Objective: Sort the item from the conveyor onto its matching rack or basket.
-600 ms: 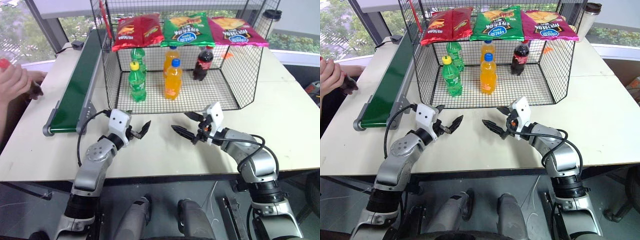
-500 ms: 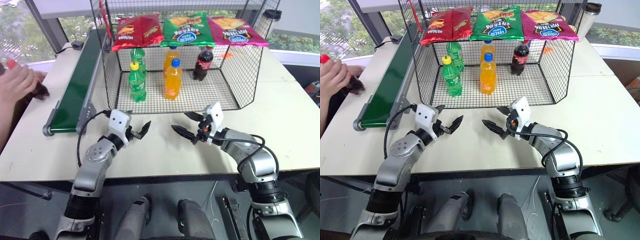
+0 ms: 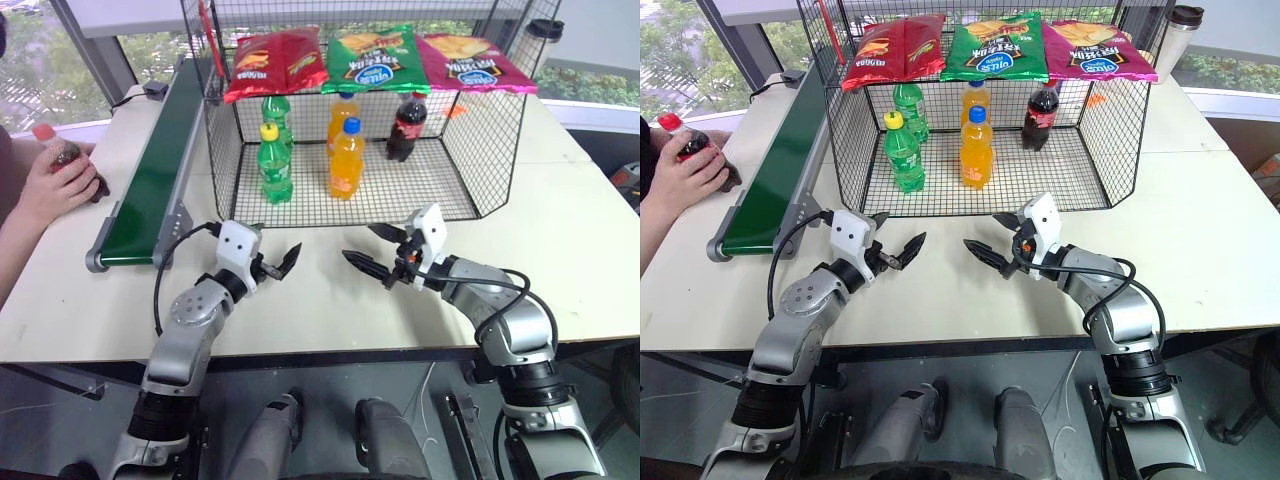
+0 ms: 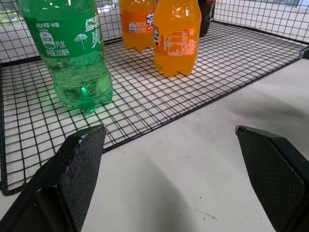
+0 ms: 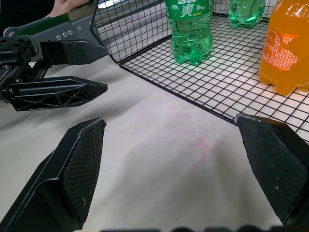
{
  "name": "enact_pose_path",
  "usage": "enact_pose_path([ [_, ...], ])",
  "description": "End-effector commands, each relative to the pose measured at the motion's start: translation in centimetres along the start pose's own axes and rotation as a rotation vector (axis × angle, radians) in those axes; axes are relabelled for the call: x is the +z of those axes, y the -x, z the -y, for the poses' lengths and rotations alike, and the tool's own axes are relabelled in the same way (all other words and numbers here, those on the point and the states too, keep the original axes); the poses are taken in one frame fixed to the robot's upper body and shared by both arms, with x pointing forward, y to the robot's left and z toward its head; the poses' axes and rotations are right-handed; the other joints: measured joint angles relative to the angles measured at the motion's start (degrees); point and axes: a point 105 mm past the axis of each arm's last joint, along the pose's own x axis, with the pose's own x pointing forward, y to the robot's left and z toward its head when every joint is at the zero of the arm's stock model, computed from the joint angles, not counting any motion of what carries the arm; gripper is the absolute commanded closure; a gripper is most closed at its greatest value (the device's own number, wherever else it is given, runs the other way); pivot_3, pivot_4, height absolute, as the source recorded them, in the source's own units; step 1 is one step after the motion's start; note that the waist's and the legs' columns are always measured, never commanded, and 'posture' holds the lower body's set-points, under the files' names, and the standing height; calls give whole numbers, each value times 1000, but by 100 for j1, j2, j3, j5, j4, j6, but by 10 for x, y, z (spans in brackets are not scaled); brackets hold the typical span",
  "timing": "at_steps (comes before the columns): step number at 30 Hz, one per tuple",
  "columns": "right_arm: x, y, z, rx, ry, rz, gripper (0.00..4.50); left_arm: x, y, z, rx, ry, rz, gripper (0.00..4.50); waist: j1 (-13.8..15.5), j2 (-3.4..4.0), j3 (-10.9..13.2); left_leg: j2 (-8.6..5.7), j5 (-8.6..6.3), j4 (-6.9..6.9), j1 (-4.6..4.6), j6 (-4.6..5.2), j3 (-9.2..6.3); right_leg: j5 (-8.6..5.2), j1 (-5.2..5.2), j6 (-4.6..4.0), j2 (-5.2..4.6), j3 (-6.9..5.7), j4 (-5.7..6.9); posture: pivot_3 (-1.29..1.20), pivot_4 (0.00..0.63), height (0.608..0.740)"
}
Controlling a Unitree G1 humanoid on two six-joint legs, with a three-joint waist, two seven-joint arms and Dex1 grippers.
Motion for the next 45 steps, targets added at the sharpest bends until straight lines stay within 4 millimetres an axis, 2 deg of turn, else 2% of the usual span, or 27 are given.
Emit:
enact_pose_path([
  [1,20,-1,-6,30,49,52,56,12,2,0,4,-33,43,0,0,0,0,0,0,0,0,0,0,0,0,0,0,0,0,0,150,738],
  [45,18,-2,-8,44,50,48,56,10,1,3,-11,-44,37,0,0,0,0,0,0,-2,0,0,0,0,0,0,-1,0,-2,0,150,738],
])
